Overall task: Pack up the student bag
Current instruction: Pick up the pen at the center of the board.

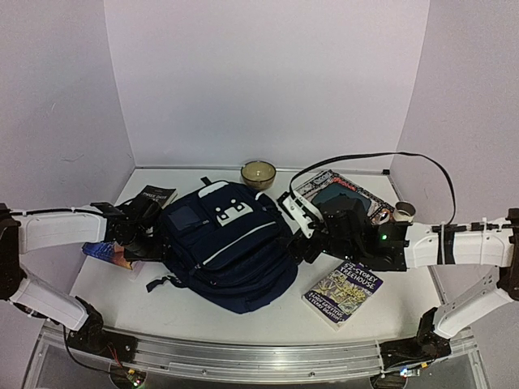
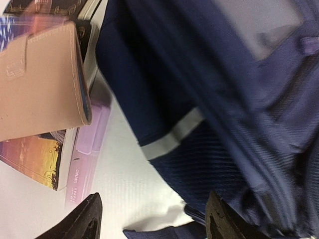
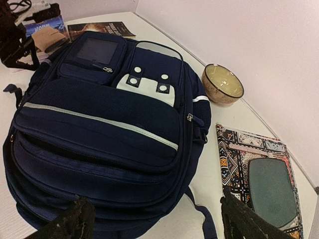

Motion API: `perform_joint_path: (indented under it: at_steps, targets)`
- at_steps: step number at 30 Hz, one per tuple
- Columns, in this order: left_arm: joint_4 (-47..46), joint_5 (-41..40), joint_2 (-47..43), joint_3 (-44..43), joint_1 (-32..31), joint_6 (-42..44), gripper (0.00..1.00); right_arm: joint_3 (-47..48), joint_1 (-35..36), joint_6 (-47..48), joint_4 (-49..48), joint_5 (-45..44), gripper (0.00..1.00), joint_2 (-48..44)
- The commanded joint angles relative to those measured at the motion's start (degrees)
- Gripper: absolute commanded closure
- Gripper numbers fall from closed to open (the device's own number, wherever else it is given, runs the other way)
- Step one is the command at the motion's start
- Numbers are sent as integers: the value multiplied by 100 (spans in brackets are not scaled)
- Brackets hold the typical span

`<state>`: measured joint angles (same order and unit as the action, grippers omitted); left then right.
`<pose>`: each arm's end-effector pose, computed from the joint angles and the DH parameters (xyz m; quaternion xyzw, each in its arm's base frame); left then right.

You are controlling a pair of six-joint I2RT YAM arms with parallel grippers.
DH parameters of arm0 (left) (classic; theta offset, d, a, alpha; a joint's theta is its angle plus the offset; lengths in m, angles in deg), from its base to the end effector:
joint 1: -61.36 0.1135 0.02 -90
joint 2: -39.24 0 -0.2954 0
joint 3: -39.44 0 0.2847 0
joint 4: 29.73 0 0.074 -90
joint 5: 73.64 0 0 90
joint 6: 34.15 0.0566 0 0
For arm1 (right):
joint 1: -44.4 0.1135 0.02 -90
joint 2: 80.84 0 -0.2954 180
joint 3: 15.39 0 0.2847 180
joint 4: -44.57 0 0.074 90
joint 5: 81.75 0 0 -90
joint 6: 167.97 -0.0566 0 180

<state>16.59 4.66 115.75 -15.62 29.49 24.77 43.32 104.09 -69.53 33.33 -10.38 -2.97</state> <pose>0.2311 -0.1302 0.1768 -0.0129 0.9762 -0.0148 0.2158 0.1939 0.2959 0.2913 -0.3289 0.6761 0.1701 0.6370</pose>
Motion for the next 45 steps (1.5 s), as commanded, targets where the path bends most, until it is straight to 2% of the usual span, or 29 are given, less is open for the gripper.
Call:
perform_joint_path:
  at_steps: [1,11,17,31,37,42,45]
  targets:
    - [15,-91,289,-4,120,184,31,-133,-32,-132,-273,-12,12,-231]
    - [-8,-309,613,-72,445,80,33,-343,-44,-135,-367,2,12,-388]
    - [-19,-415,1112,-242,487,71,33,-375,-42,-146,-390,60,12,-430]
    - [-16,-681,1125,-344,491,23,29,-471,-39,-158,-390,129,11,-525]
    - [-180,-543,1539,-345,530,99,29,-419,-41,-154,-393,173,11,-483]
    - [-232,-268,1759,-306,542,189,34,-441,-42,-163,-374,198,11,-516]
    - [-229,59,1707,-237,542,220,42,-469,-42,-166,-372,215,11,-522]
